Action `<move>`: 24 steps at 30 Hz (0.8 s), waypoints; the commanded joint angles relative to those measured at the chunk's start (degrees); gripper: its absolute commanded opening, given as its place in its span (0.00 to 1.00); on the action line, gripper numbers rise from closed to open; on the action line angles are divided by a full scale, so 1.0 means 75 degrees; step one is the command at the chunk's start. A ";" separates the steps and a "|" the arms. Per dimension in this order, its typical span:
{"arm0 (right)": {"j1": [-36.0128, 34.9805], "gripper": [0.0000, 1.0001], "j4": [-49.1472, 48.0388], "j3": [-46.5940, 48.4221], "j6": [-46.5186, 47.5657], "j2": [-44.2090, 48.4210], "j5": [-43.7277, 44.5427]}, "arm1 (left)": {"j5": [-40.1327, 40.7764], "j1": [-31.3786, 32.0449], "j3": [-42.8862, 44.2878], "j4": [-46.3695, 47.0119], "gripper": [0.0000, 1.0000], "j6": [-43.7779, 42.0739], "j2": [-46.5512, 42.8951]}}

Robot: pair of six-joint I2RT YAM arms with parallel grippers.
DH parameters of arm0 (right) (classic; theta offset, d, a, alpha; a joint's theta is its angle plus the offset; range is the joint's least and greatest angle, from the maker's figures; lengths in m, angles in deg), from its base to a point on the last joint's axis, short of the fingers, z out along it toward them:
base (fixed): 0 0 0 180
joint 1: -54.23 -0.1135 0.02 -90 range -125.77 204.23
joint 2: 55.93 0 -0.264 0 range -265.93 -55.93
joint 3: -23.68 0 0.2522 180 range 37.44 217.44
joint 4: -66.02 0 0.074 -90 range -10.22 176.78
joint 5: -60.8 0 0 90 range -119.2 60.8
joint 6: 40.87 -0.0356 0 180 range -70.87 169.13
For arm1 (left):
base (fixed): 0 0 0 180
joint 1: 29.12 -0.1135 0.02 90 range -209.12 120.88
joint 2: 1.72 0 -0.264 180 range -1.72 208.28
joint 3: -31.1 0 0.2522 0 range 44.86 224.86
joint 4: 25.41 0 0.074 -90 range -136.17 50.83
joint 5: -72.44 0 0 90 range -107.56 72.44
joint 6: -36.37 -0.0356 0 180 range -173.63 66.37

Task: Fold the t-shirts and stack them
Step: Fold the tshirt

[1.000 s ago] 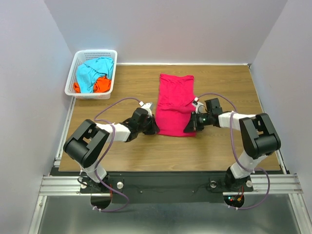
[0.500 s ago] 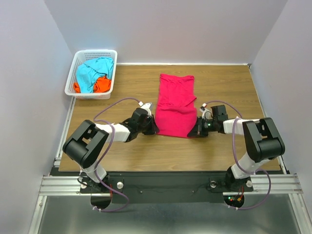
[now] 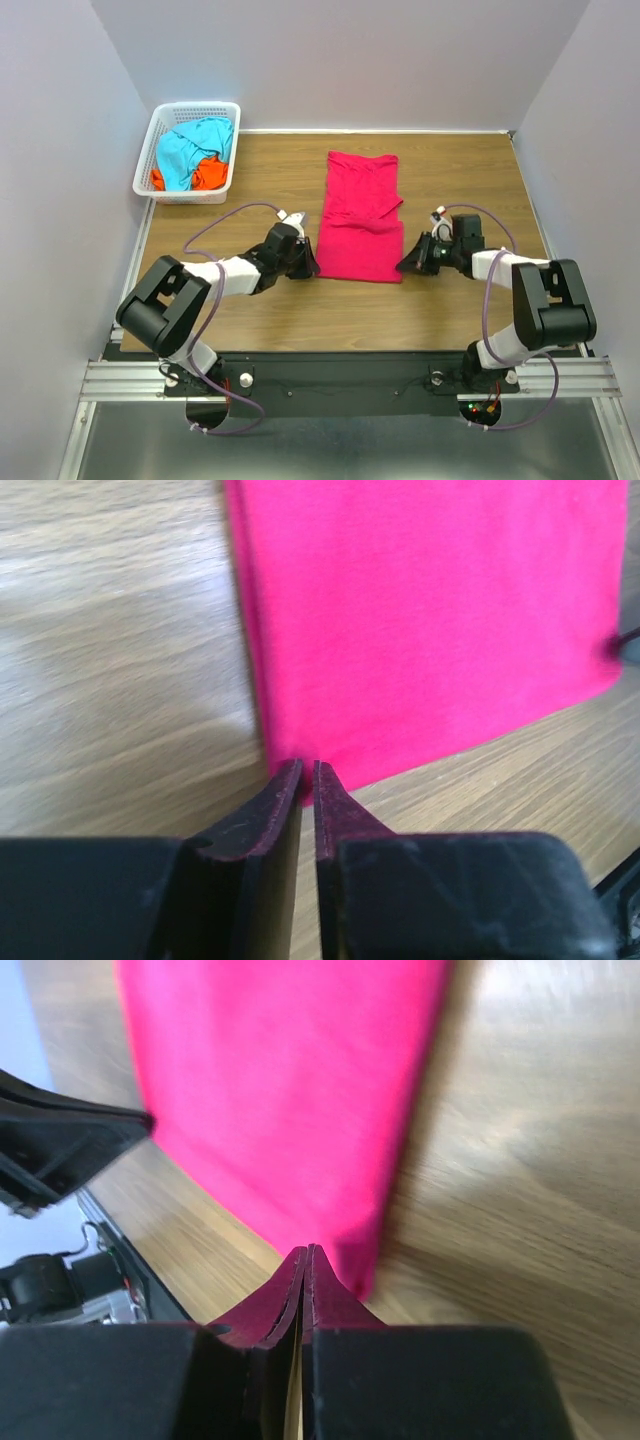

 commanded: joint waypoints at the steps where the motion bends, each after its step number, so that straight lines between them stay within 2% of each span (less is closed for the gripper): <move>1: 0.0042 0.04 -0.0103 0.0702 -0.0152 0.0420 -0.0043 | 0.0349 -0.0043 0.0522 -0.0765 0.25 -0.0406 -0.0623; 5: 0.0043 0.06 -0.0115 0.1698 -0.0117 0.0000 -0.0172 | 0.0595 -0.0044 0.1214 -0.0896 0.28 -0.0827 -0.0695; 9: 0.0043 0.06 -0.0127 0.2683 0.0023 -0.0902 -0.0301 | 0.0490 -0.0102 0.2245 -0.0919 0.28 -0.1284 0.0088; 12: 0.0054 0.06 -0.0139 0.3501 0.0082 -0.1675 -0.0348 | 0.0362 -0.0184 0.3030 -0.0826 0.27 -0.1403 0.1188; 15: 0.0043 0.05 -0.0139 0.3867 0.0082 -0.2344 -0.0477 | 0.0127 -0.0383 0.3687 -0.0791 0.27 -0.1380 0.1811; 20: 0.0066 0.04 -0.0139 0.4196 0.0269 -0.3280 0.0003 | -0.0071 -0.0804 0.4402 -0.0744 0.26 -0.1357 0.2889; 24: 0.0124 0.02 -0.0139 0.4278 0.0317 -0.3763 0.0167 | -0.0318 -0.1028 0.4415 -0.0767 0.25 -0.1216 0.3242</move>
